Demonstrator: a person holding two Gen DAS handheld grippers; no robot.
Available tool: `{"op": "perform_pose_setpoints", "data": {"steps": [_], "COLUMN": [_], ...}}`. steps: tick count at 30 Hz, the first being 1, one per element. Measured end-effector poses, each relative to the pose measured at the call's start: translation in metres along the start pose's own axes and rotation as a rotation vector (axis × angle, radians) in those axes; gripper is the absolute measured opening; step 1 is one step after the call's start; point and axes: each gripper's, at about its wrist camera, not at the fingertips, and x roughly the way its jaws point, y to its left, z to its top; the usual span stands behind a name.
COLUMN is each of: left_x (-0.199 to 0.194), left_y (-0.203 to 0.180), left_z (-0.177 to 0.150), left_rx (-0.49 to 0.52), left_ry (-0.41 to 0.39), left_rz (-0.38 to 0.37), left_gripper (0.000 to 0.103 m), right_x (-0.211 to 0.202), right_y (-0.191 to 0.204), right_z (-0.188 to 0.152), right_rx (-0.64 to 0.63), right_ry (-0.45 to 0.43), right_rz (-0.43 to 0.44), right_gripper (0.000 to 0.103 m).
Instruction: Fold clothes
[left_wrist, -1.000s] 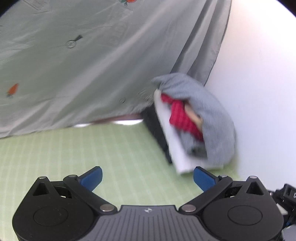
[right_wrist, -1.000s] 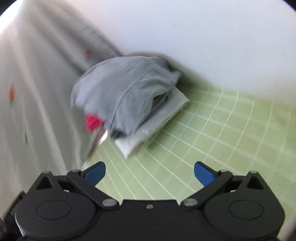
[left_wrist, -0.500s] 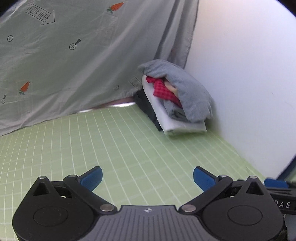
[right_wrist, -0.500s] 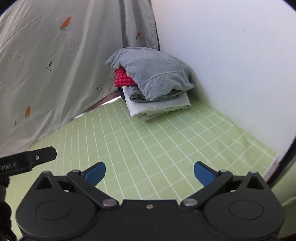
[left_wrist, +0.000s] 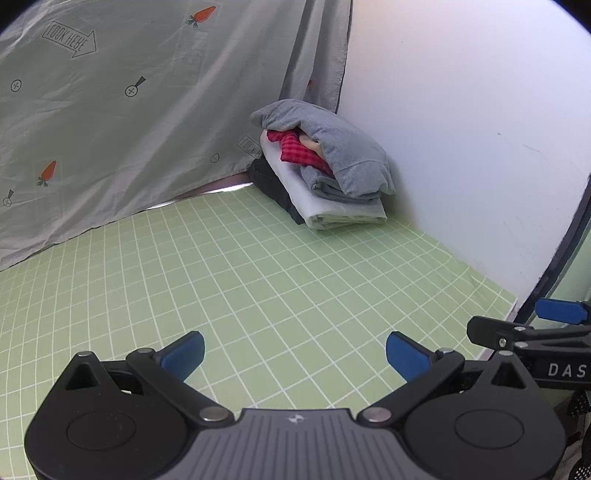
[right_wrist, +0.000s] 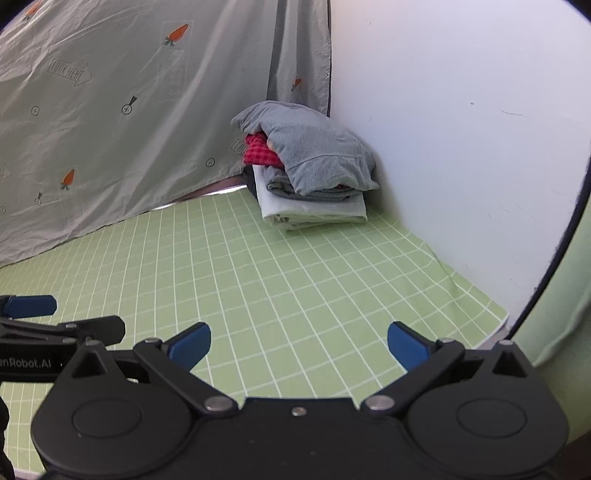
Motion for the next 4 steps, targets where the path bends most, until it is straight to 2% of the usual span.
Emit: {"op": "perform_pose_setpoints", "data": {"steps": [4], "left_x": [-0.0033], "left_y": [-0.0005], "left_z": [-0.0014], "left_rx": [0.002], "left_ry": [-0.002], "left_rz": [0.0], "left_gripper": [0.103], "right_x": [-0.0056], "right_y": [-0.0004], "right_z": [-0.0027], "right_rx": [0.0], "right_ry": [-0.009], "right_rz": [-0.001], "right_gripper": [0.103]}}
